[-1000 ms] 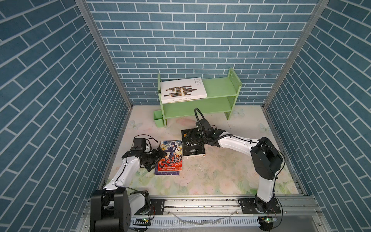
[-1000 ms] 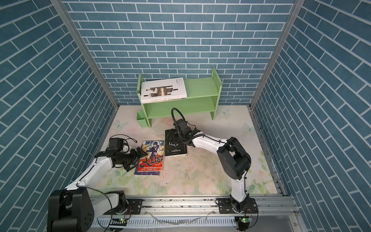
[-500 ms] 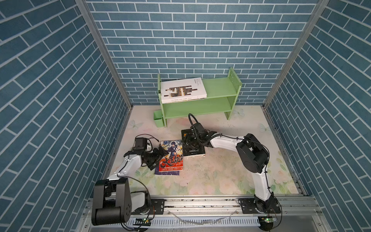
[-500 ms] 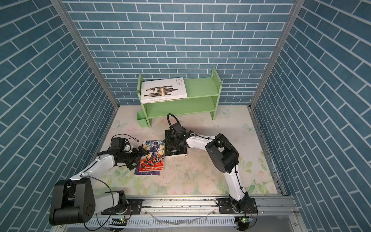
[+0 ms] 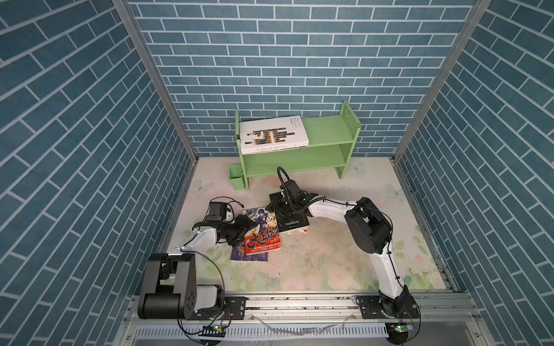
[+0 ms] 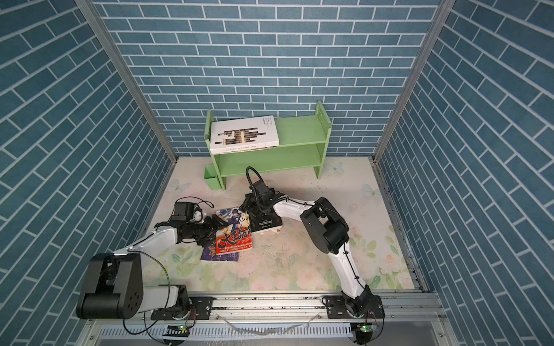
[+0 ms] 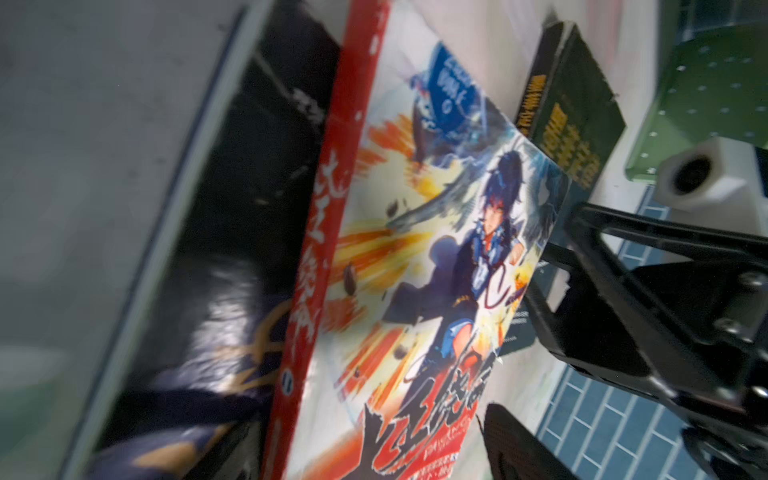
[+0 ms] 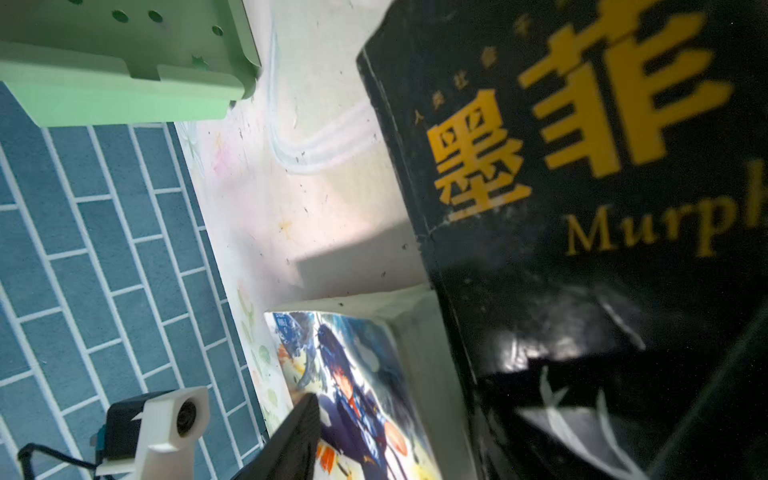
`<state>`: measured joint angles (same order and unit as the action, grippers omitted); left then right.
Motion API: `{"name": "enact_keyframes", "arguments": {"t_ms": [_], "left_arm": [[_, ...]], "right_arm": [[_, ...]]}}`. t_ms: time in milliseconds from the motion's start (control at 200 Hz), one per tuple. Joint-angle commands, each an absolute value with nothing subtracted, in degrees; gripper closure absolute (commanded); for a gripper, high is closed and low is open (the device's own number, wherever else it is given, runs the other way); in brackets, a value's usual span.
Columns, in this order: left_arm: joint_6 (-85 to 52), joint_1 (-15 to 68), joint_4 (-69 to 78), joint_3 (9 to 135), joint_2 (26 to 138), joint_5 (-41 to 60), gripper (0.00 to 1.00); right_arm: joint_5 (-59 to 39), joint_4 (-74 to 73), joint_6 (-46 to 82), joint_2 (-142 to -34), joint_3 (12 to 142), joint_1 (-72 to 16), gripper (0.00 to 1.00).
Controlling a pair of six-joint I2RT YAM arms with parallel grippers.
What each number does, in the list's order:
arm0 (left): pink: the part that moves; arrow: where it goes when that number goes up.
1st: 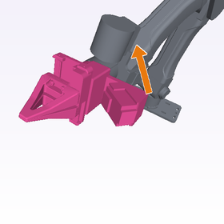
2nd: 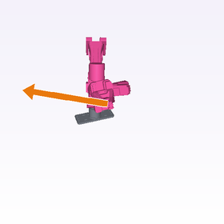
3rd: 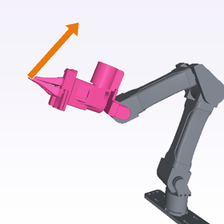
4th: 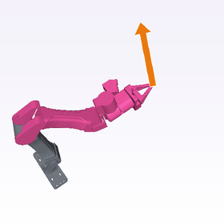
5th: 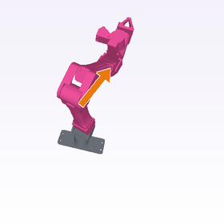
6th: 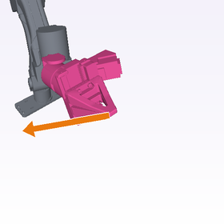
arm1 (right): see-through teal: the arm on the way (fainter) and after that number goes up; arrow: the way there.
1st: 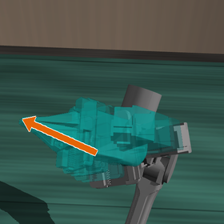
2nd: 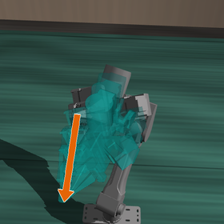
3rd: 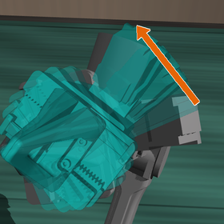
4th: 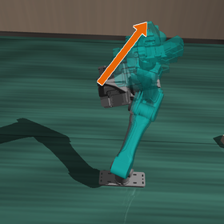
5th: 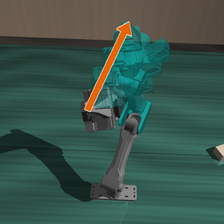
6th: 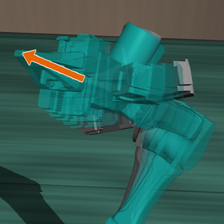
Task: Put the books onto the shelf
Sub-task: 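Grip the anime-cover book's edges with both grippers and stand it up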
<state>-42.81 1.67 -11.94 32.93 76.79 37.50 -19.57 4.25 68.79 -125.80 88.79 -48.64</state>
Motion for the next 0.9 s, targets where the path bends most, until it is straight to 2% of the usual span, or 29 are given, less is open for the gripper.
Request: {"name": "enact_keyframes", "arguments": {"t_ms": [0,185,365,535,665,895], "left_arm": [[-48.8,3.0,-1.1,31.0,75.0,45.8,0.15],[-50.0,3.0,-1.1,35.8,68.6,46.7,0.10],[-58.9,3.0,13.5,33.3,72.5,50.3,0.10],[-54.7,3.0,6.4,34.4,74.4,47.6,0.13],[-45.7,3.0,-9.0,38.6,74.0,43.0,0.20],[-42.6,3.1,-13.8,38.9,74.4,40.9,0.53]], "right_arm": [[-21.3,8.5,70.0,-128.9,88.4,-49.0,0.45],[-23.6,7.8,70.1,-129.4,88.7,-48.3,0.50],[-26.0,6.5,70.1,-129.6,89.0,-47.7,0.51],[-26.7,6.1,69.9,-128.7,88.5,-47.2,0.51],[-26.6,6.0,69.8,-128.0,87.6,-46.9,0.51],[-27.0,5.4,69.8,-127.5,87.5,-46.7,0.51]]}}
